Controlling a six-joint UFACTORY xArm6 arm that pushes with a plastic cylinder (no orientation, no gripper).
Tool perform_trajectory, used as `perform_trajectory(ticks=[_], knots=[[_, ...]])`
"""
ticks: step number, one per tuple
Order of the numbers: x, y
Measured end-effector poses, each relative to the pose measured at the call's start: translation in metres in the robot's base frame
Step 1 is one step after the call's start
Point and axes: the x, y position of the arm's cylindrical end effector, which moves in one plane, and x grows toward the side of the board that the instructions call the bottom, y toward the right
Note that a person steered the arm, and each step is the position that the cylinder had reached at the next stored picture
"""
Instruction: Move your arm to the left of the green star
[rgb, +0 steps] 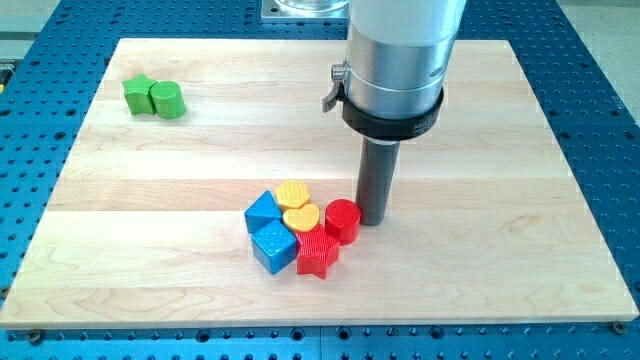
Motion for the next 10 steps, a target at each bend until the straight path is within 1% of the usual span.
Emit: perform_trajectory(ticks=[3, 4, 5, 6, 7, 8, 9, 10], knots=[[0.012, -0.01], [0.012, -0.001], [-0.024, 0.023], [-0.104, -0.005], [-0.151, -0.107], [-0.119, -0.241], [-0.121, -0.356], [-0.152, -0.357]])
